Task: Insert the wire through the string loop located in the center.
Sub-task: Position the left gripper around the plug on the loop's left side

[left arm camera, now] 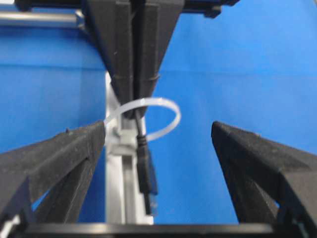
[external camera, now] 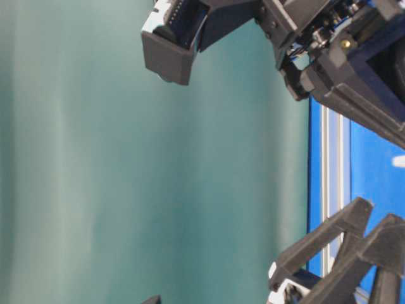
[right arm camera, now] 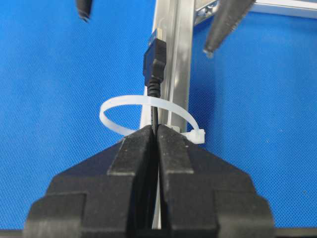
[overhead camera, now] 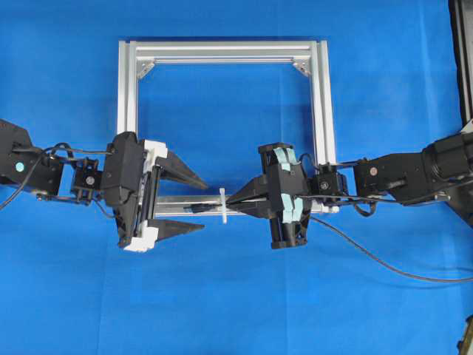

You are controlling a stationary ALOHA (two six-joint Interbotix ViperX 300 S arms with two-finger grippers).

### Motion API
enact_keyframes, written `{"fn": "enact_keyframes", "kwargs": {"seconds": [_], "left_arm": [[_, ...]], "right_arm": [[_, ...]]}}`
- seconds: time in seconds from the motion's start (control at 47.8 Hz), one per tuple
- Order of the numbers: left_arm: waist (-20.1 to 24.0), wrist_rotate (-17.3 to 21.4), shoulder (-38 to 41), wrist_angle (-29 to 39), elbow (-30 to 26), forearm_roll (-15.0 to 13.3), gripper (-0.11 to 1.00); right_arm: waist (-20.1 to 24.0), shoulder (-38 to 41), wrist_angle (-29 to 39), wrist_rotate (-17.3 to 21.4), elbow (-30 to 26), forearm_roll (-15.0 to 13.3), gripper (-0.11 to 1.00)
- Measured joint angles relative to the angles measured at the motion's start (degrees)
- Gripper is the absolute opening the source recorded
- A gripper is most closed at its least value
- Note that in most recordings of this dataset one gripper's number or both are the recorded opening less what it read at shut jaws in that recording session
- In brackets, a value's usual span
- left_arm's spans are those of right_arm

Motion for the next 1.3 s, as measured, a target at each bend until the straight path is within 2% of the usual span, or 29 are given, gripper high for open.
{"fn": "enact_keyframes", "kwargs": {"seconds": [0.314, 1.297], "left_arm": [[1.7, 0.0, 3.7, 1.8, -1.0, -0.1, 0.91], [1.7, 0.0, 4.0, 4.9, -1.7, 0.0, 0.9]], "right_arm": [[0.0, 0.0, 0.0, 0.0, 0.0, 0.0, -0.03], [0.0, 0.0, -0.1, 0.0, 0.1, 0.0, -0.03]]}}
